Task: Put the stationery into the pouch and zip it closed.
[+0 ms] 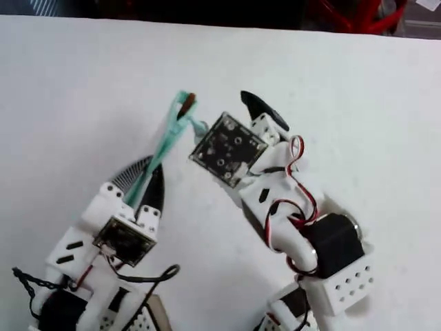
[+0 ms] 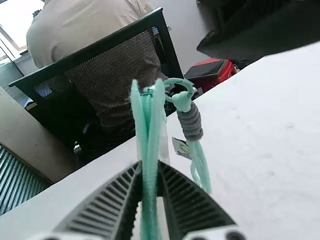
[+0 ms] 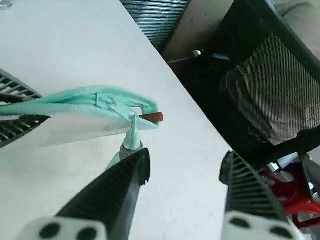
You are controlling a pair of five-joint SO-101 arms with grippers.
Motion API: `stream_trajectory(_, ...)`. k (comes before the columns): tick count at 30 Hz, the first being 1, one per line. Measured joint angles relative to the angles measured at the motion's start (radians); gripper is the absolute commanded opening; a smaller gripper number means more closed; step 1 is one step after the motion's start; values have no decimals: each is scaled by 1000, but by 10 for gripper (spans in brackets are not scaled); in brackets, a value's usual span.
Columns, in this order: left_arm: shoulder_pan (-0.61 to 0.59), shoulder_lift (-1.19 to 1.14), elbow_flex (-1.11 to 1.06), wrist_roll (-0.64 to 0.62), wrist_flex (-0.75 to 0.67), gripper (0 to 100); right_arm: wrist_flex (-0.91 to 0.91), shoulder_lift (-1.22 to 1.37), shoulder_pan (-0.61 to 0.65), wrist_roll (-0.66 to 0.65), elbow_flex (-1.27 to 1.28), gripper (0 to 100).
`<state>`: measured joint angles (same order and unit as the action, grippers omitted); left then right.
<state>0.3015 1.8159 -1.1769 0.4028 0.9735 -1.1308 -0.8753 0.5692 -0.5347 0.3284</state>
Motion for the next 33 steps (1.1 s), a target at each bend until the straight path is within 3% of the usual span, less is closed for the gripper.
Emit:
stream_trajectory(5, 5, 0, -14, -72, 0, 24, -3, -2, -66, 164, 57, 226)
stream_trajectory(10, 5, 9, -49, -94, -2, 24, -3, 0, -81, 186, 173, 226)
stream_trajectory(18, 6, 11, -54, -94, -2, 24, 5, -2, 71, 290, 242, 226)
stream_trajectory(26, 6, 12, -54, -97, 5, 24, 288, 0, 84, 382, 446, 226)
stream_trajectory(33, 6, 12, -54, -100, 5, 24, 417, 0, 84, 390, 500, 226)
